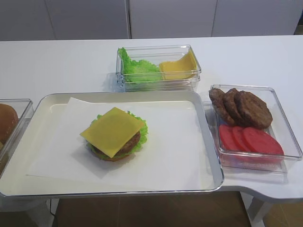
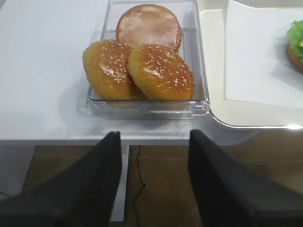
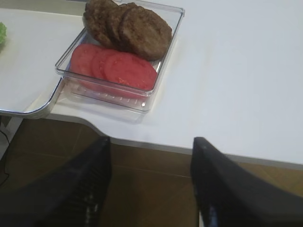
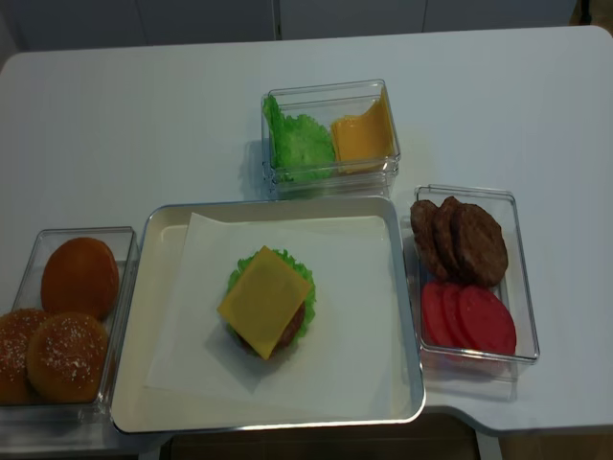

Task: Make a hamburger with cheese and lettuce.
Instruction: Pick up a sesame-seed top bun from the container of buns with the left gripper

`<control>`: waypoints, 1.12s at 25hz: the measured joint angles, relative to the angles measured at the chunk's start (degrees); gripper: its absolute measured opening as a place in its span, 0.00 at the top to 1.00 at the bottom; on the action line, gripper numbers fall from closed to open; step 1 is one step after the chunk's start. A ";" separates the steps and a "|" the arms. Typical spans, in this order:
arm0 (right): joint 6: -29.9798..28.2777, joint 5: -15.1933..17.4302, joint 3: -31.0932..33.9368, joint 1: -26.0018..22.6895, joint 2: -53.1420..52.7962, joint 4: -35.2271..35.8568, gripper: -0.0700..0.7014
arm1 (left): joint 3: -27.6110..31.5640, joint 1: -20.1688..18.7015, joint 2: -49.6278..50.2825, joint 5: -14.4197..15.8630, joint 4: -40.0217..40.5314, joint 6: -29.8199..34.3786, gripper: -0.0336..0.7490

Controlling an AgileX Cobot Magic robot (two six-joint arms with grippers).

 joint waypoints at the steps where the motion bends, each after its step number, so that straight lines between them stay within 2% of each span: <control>1: 0.00 0.00 0.00 0.00 0.00 0.00 0.38 | 0.00 0.00 0.00 0.00 0.00 0.00 0.52; 28: 0.00 0.00 0.00 0.00 0.00 0.00 0.42 | 0.00 0.00 0.00 0.00 0.00 0.00 0.51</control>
